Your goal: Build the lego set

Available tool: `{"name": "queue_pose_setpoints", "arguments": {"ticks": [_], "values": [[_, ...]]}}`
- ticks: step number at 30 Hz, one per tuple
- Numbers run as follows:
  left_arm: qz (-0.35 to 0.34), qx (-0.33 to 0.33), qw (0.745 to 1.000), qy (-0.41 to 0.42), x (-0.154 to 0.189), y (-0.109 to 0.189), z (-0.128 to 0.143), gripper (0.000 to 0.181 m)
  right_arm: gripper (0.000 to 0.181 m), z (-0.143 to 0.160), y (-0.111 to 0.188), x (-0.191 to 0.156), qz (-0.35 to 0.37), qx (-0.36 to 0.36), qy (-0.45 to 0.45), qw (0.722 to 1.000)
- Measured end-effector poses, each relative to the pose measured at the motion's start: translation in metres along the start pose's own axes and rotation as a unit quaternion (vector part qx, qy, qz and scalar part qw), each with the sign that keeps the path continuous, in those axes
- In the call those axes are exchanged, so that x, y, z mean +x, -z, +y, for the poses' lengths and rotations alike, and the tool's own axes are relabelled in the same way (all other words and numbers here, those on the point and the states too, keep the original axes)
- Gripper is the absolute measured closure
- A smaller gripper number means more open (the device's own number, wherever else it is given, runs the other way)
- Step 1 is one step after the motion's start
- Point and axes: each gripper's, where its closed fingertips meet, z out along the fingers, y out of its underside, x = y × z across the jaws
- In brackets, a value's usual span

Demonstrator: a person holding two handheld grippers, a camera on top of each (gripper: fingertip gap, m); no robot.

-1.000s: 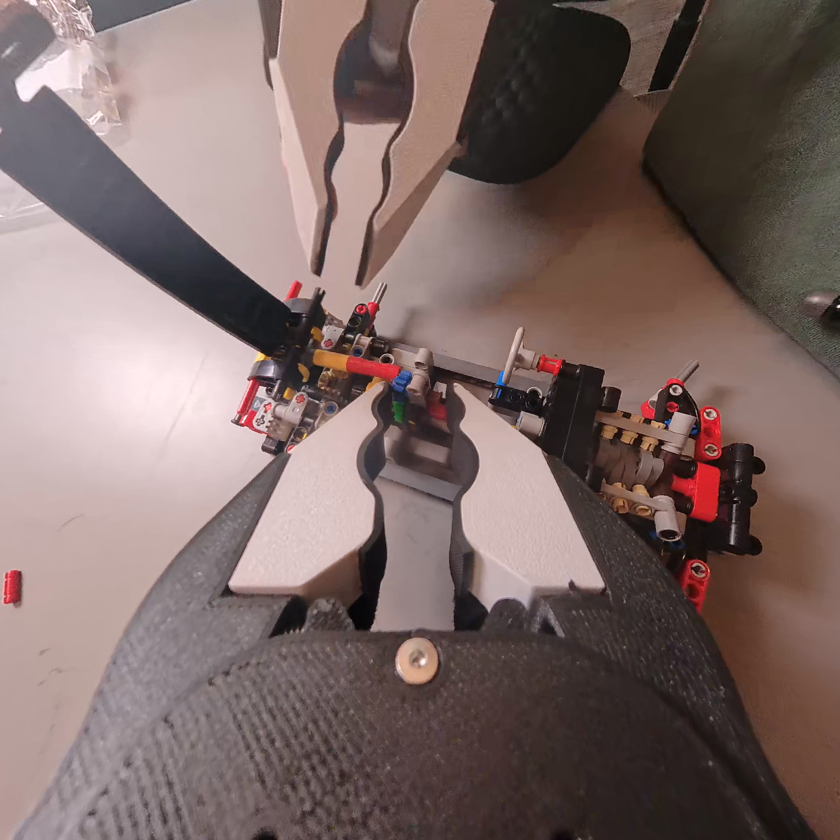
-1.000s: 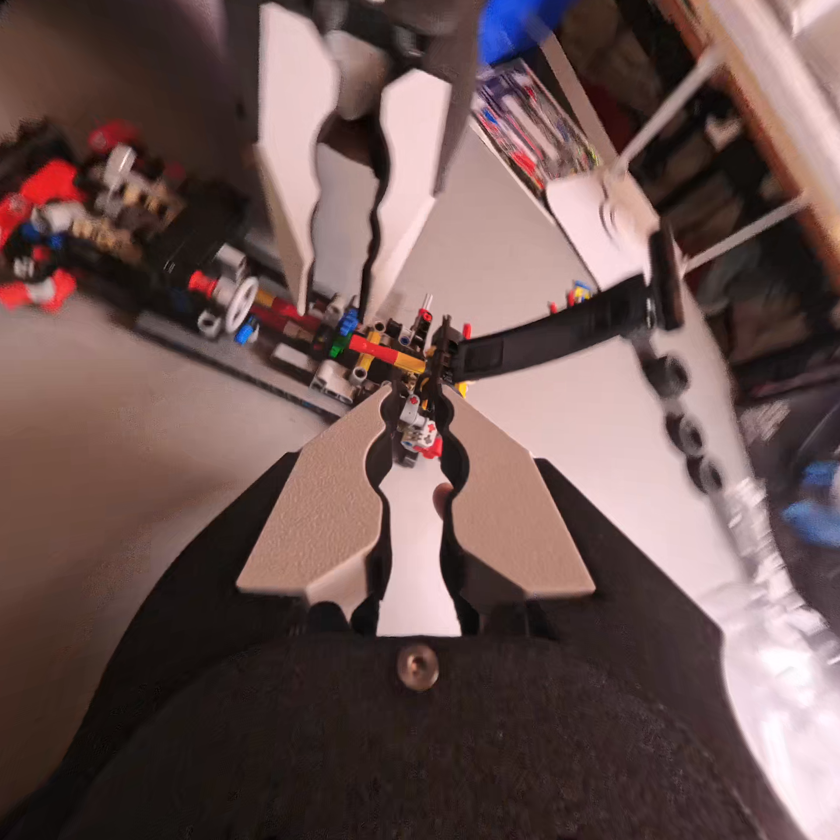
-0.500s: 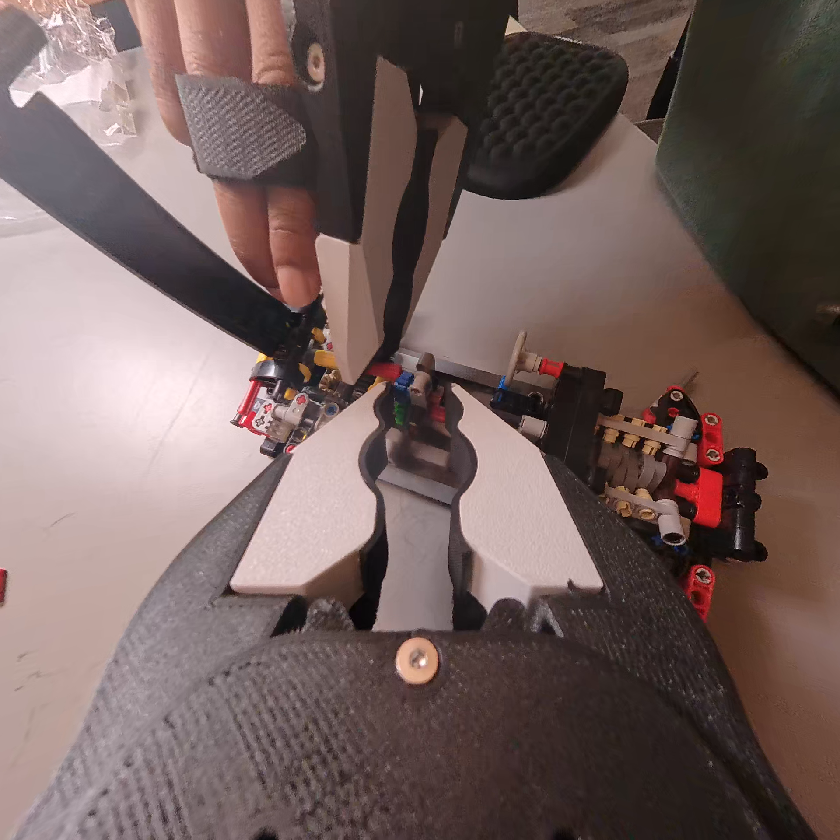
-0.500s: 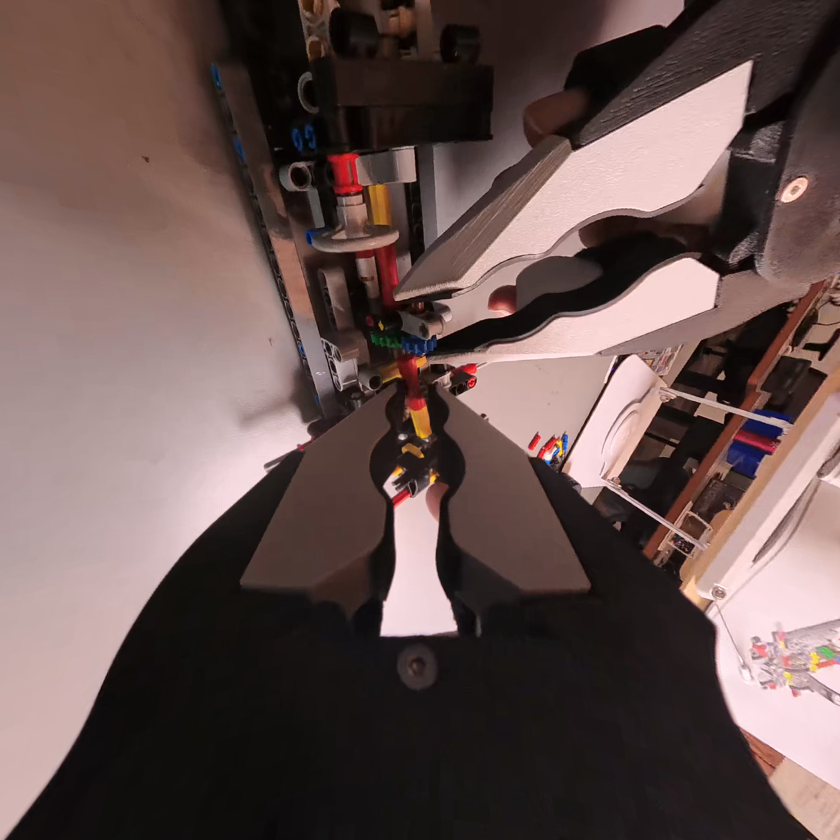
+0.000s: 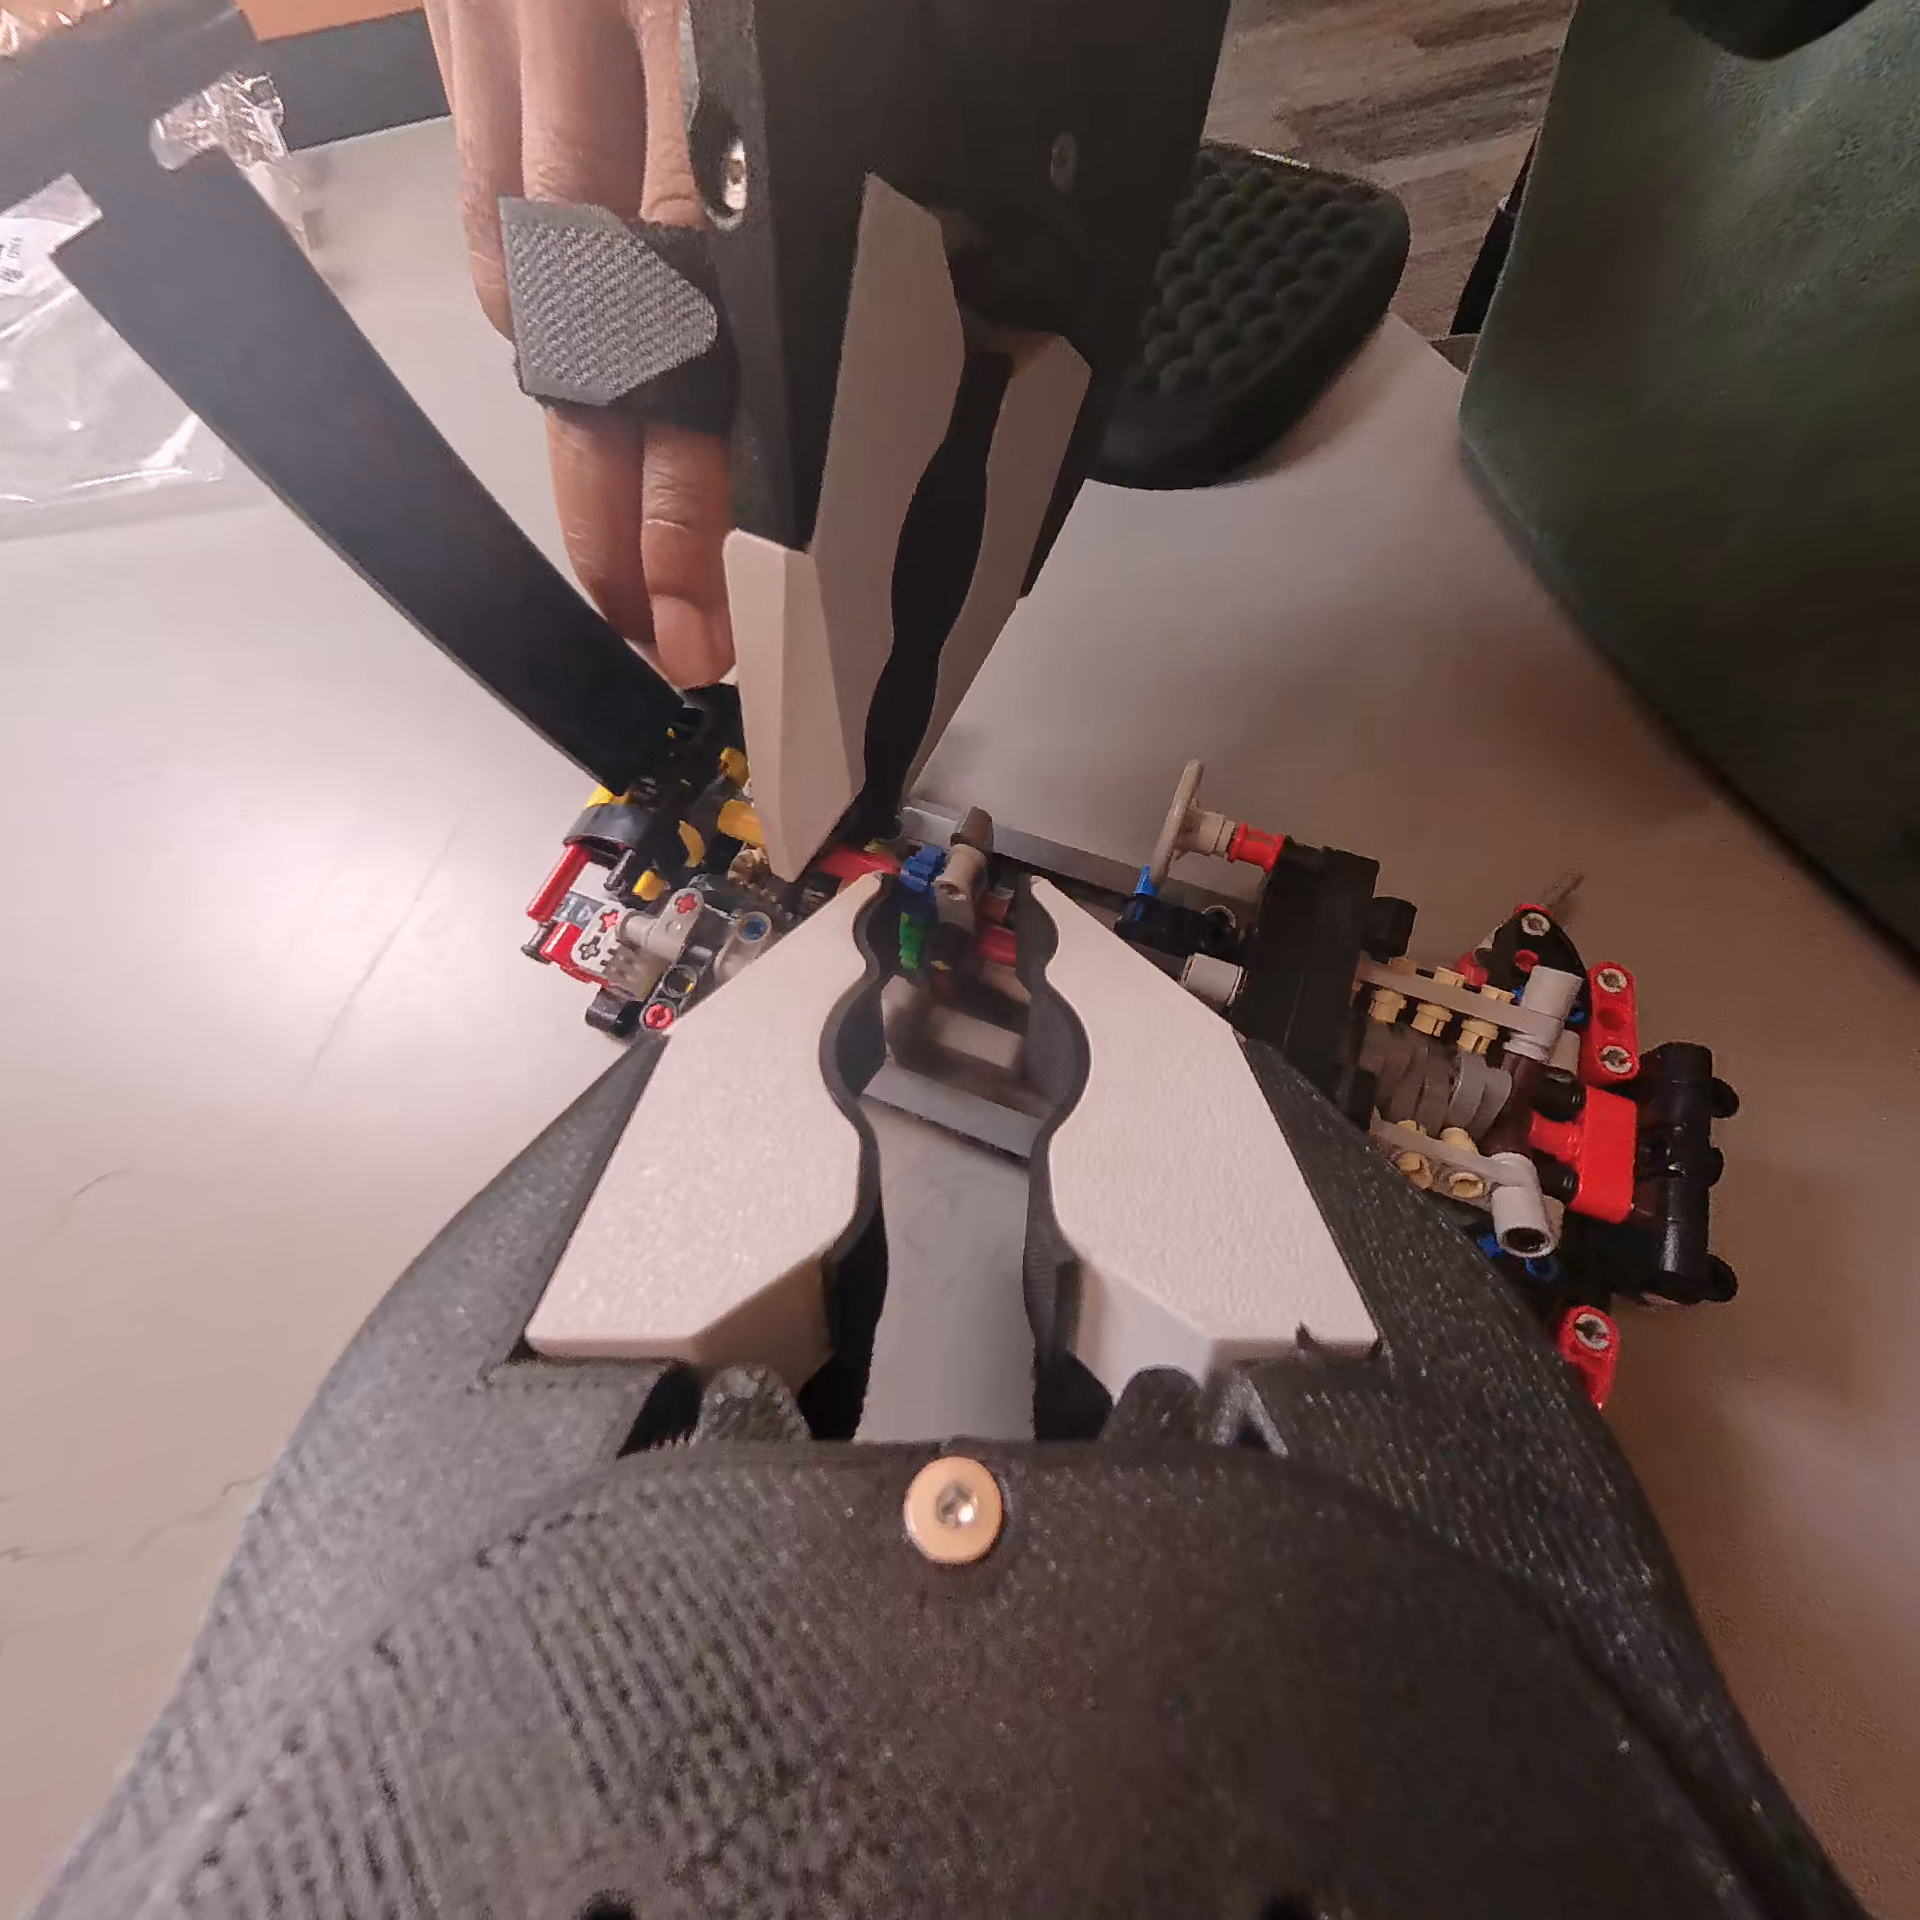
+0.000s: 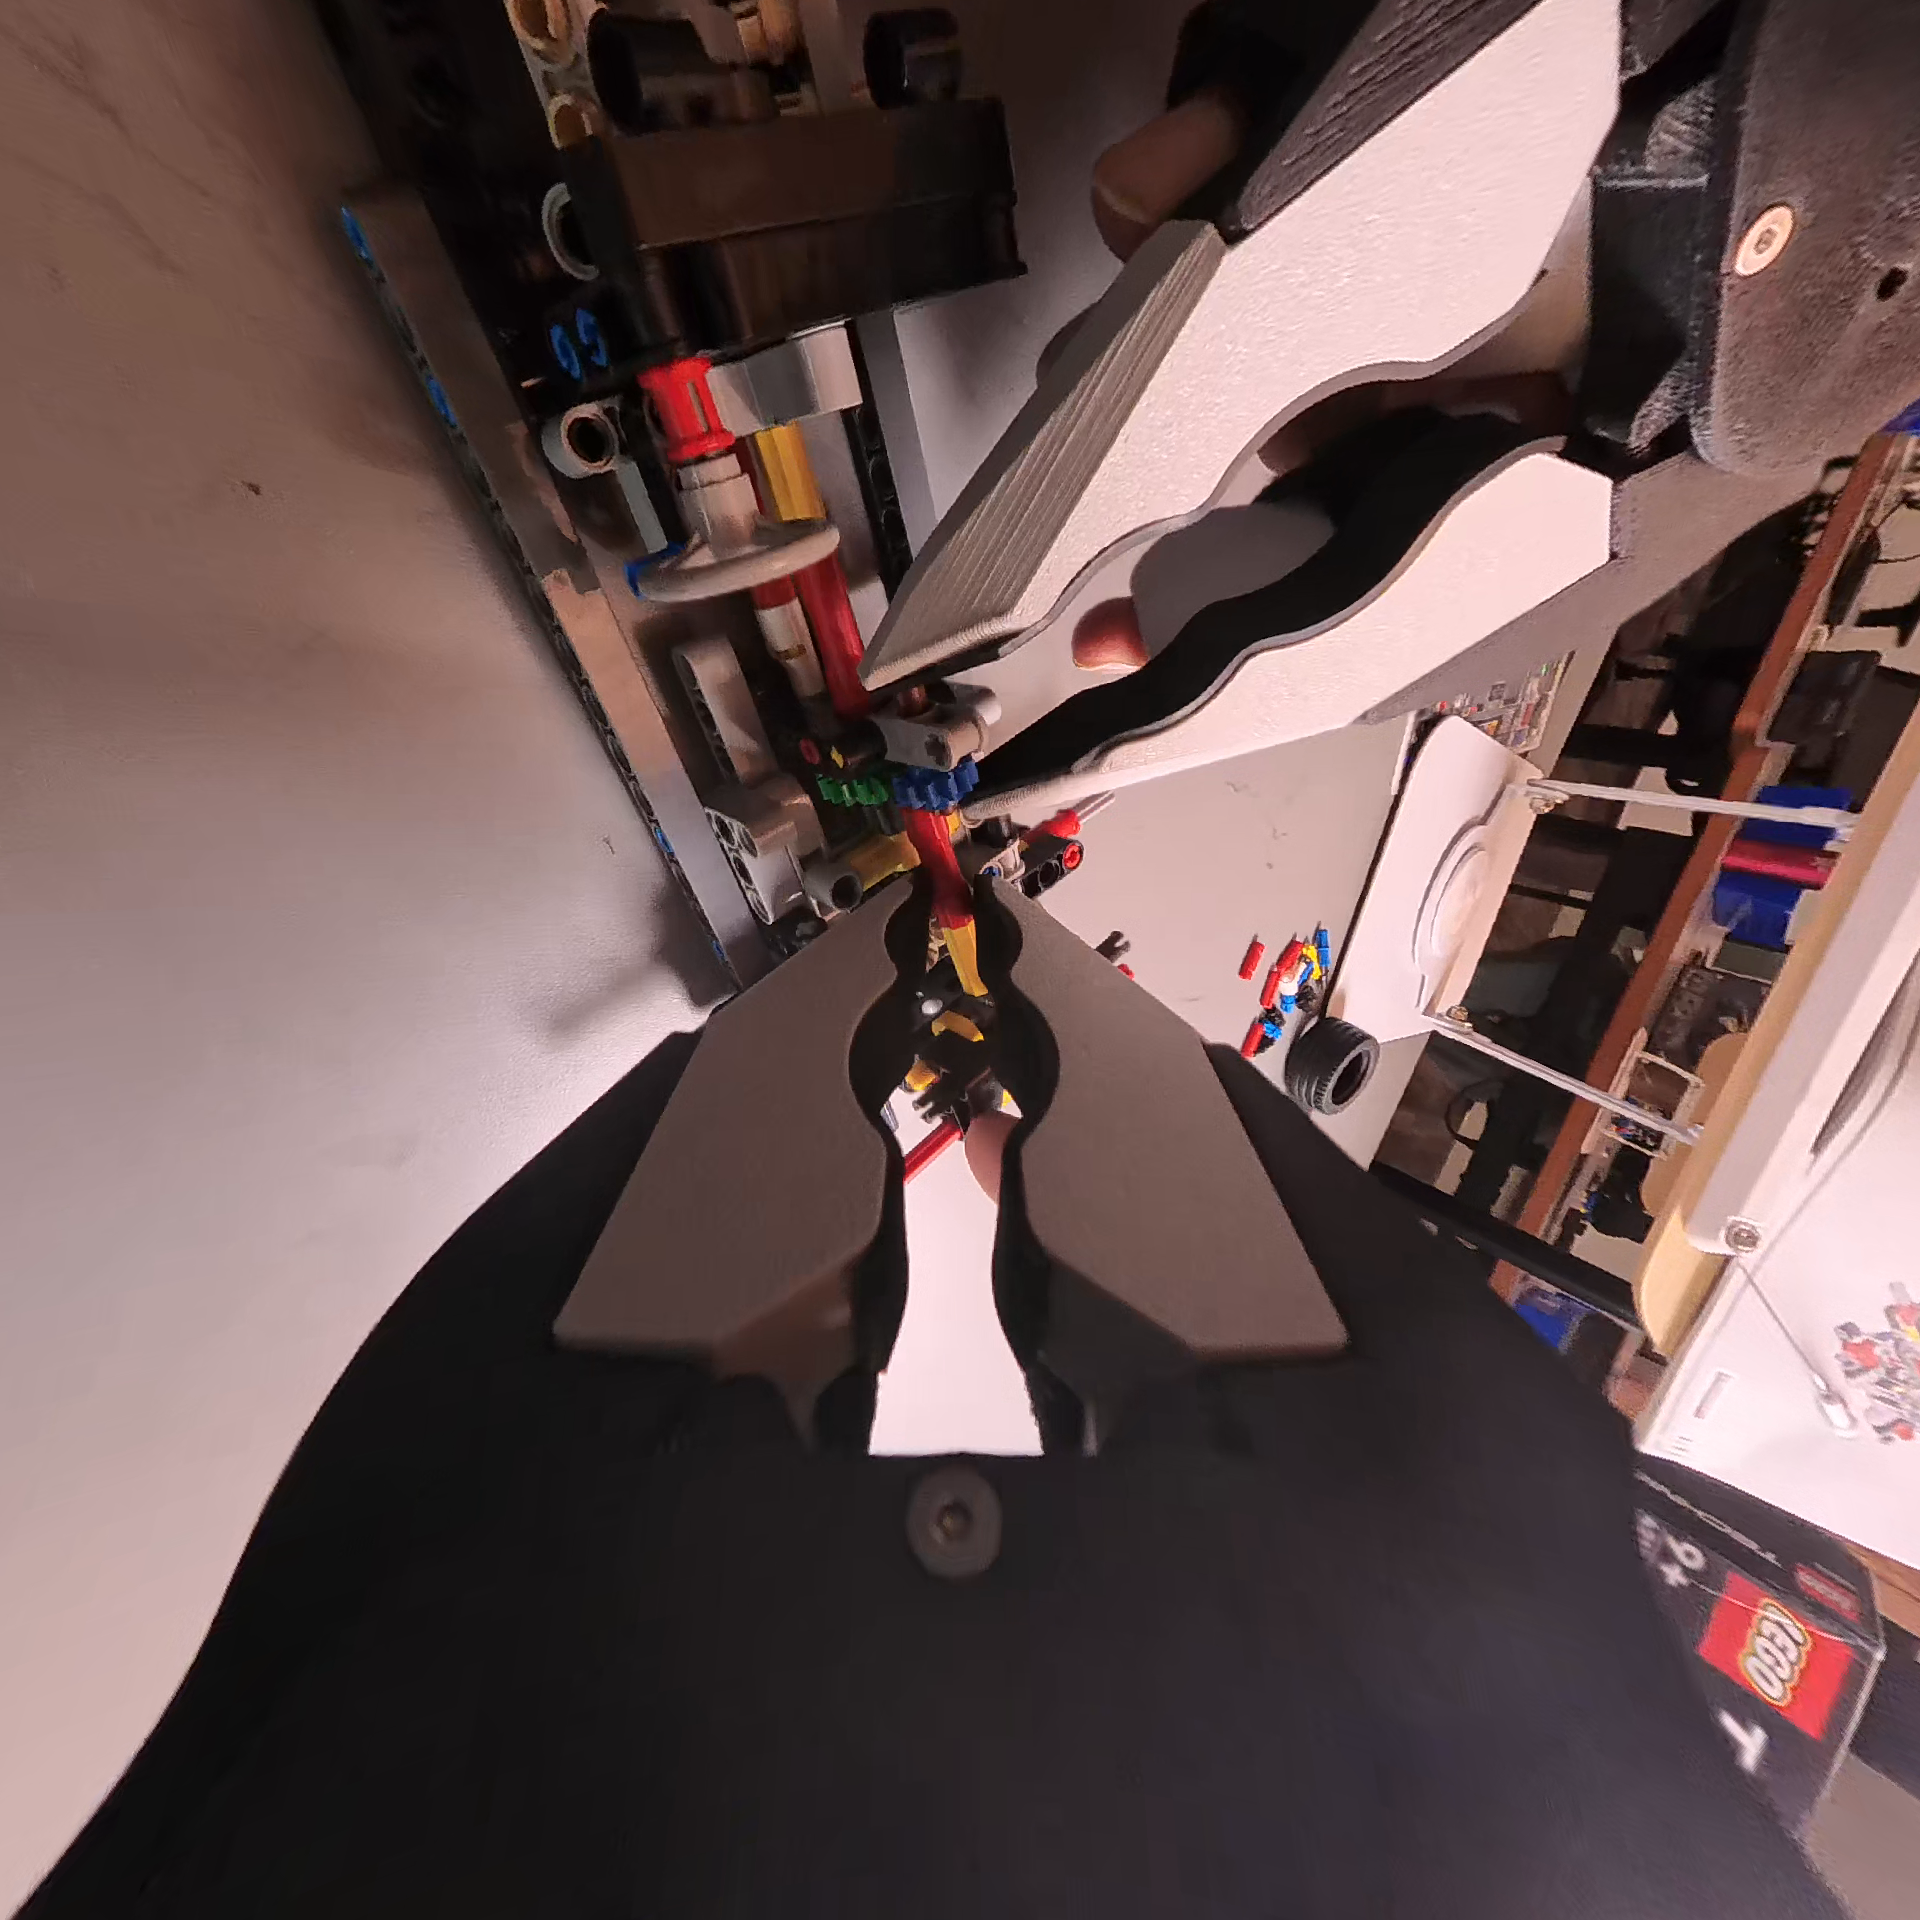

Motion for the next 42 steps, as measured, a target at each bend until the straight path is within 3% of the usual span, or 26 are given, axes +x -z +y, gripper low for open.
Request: {"name": "queue_pose_setpoints", "arguments": {"ticks": [10, 22, 42], "values": [[-0.001, -0.006, 1.0, -0.003, 0.002, -0.002, 0.0, 0.159, 0.175, 0.002, 0.002, -0.002, 0.004, 0.0, -0.02, 1.0], [0.061, -0.02, 0.998, -0.017, 0.0, -0.003, -0.007, 0.144, 0.175, 0.006, 0.002, 0.0, 0.017, -0.001, -0.007, 1.0], [0.141, -0.069, 0.987, -0.027, 0.012, -0.006, -0.004, 0.164, 0.175, -0.004, 0.002, 0.001, 0.02, 0.017, -0.015, 1.0]]}}
